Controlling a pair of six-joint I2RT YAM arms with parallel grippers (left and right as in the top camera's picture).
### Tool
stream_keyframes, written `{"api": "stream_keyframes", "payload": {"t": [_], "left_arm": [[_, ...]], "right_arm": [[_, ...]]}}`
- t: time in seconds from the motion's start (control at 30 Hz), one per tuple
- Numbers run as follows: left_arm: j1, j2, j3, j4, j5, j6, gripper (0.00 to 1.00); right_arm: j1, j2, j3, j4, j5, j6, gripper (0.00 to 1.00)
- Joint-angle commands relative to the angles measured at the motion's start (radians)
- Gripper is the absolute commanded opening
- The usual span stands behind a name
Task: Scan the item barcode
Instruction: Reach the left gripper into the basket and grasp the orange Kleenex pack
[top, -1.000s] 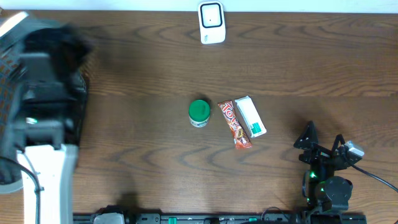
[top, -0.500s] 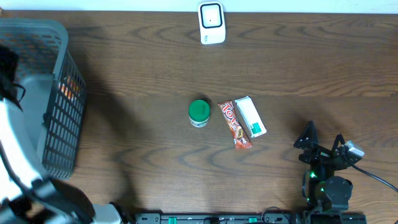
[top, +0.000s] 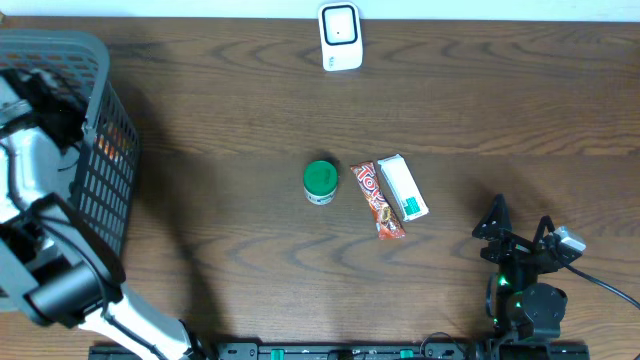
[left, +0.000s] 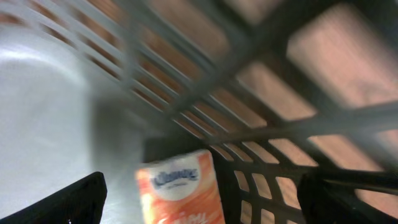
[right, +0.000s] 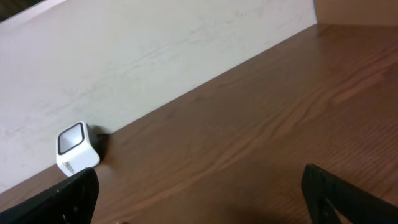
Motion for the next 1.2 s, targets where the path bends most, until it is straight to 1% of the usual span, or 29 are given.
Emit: {"api": "stream_keyframes", "payload": {"t": [0.0,0.07,0.2,0.6,0.63,0.67,0.83,0.87,1.0,1.07,1.17], "left_arm": [[-0.029,0.052,0.005,0.006,-0.024,0.019,0.98],[-0.036,0.07,0.005,0.006,-0.057,-0.056,0.98],[-0.037,0.102,0.005,-0.002,-0.059,-0.159,0.98],[-0.047,0.182,0.005,-0.037,-0.058,-0.166,0.98],[-0.048,0.189,0.005,-0.044,-0.059,-0.165,0.89],[-0.048,0.194,0.005,-0.05,-0.058,-0.165,0.85],[-0.047,0.205,0.005,-0.097,-0.058,-0.158,0.54],[-0.047,0.205,0.005,-0.108,-0.058,-0.158,0.5],[-0.043,0.192,0.005,-0.141,-0.058,-0.158,0.48],[-0.031,0.159,0.011,-0.163,-0.058,-0.158,0.43],[0.013,0.054,0.049,-0.222,-0.059,-0.158,0.42]], "right_arm": [[0.009,-0.006,-0.003,0.0,0.009,-0.014,0.99],[0.009,-0.006,-0.003,0.0,0.009,-0.014,0.99],[0.009,-0.006,-0.003,0.0,0.009,-0.014,0.99],[0.009,-0.006,-0.003,0.0,0.009,-0.014,0.99],[0.009,-0.006,-0.003,0.0,0.009,-0.014,0.99],[0.009,-0.006,-0.003,0.0,0.009,-0.014,0.99],[0.009,-0.006,-0.003,0.0,0.009,-0.014,0.99],[0.009,-0.006,-0.003,0.0,0.009,-0.014,0.99],[0.009,-0.006,-0.003,0.0,0.009,-0.014,0.99],[0.009,-0.006,-0.003,0.0,0.009,-0.014,0.99],[0.009,-0.006,-0.003,0.0,0.009,-0.014,0.99]]}}
